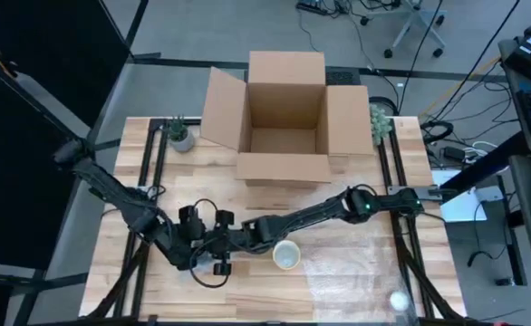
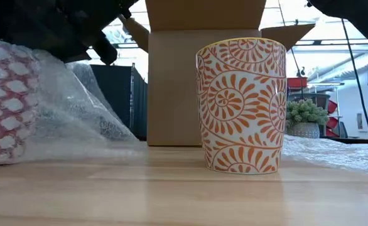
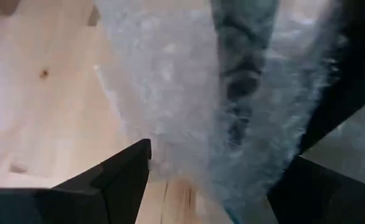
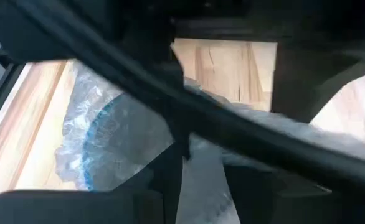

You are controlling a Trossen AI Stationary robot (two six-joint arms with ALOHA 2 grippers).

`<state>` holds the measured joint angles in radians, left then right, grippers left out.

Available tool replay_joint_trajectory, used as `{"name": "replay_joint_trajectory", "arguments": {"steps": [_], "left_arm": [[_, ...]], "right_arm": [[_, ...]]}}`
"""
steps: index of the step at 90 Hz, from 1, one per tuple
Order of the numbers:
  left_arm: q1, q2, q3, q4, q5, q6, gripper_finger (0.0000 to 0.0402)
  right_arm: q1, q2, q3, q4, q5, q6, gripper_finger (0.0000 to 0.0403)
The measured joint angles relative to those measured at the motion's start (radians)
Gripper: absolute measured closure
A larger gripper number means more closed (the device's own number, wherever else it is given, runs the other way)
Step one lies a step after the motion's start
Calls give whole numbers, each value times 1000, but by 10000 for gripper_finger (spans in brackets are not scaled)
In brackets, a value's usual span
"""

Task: Wrap mug
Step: Wrap the red mug with the bubble wrap

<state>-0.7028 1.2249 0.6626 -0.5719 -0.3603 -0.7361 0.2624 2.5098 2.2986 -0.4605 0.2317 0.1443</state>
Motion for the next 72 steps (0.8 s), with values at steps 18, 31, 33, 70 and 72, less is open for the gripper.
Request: {"name": "replay_joint_trajectory", "arguments": {"steps": [18, 31, 33, 70, 72], "left_arm": [[-1, 7, -15, 13, 3, 13, 132], [-1, 7, -15, 11, 3, 19, 132], [-1, 7, -15, 13, 3, 20, 132], [0, 7, -15, 15, 3, 18, 132], [0, 7, -15, 15, 4, 18, 132]], "right_arm": [[11, -76, -2, -94, 12, -37, 300], [13, -137, -1, -258, 79, -44, 300], [13, -142, -1, -286, 111, -41, 300], [-54, -64, -69, -312, 314, 0, 300], [-57, -59, -72, -292, 309, -4, 300]]}}
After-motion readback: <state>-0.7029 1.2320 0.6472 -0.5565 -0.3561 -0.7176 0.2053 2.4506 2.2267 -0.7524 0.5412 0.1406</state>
